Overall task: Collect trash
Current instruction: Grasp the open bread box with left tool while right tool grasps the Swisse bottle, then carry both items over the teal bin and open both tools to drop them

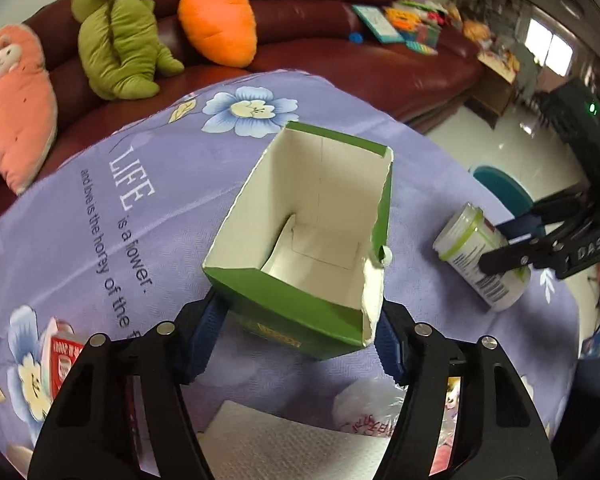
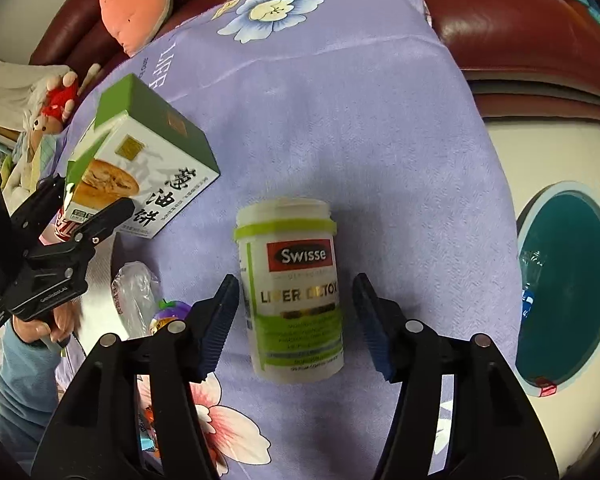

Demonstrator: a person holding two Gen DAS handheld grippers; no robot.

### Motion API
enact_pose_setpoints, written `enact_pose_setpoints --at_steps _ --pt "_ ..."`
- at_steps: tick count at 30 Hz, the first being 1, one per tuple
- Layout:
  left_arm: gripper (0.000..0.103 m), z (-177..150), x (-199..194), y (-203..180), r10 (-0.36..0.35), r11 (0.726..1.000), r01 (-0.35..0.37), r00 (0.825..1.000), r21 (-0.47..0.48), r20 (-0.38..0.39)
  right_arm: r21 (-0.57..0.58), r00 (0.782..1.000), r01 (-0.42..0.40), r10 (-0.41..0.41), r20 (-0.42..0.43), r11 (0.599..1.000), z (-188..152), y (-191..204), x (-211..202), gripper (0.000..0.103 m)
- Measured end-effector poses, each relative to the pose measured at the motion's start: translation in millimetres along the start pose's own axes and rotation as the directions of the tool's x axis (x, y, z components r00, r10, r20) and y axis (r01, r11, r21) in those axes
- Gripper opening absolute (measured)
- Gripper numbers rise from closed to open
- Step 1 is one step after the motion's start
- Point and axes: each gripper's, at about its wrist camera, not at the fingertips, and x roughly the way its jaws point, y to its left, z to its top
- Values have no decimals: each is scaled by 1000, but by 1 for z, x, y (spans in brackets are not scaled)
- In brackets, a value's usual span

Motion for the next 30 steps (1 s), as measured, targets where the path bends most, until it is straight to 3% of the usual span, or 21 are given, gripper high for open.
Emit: enact_pose_setpoints --at_steps 4,7,10,13,18,30 --pt "72 -4 -3 -7 8 1000 -8 1000 -19 -5 -12 1000 -1 1 -22 1000 1 5 16 57" --pt "73 -1 6 -10 25 999 -27 999 -39 -27 -25 1000 14 -14 -2 1000 -2 7 21 49" --pt "67 1 8 -12 56 995 -59 998 -74 -38 -17 1000 -19 19 12 1000 -6 6 15 48" --pt "65 2 -3 -11 82 985 -87 996 -149 -37 4 998 -31 31 47 1000 -10 0 2 48" --pt "65 2 -25 -19 111 975 -113 994 -192 -22 47 994 -60 56 95 997 -15 -16 -22 48" --pt "65 29 -78 -78 160 981 -157 987 -113 18 94 967 -137 113 228 986 -39 -52 -82 49"
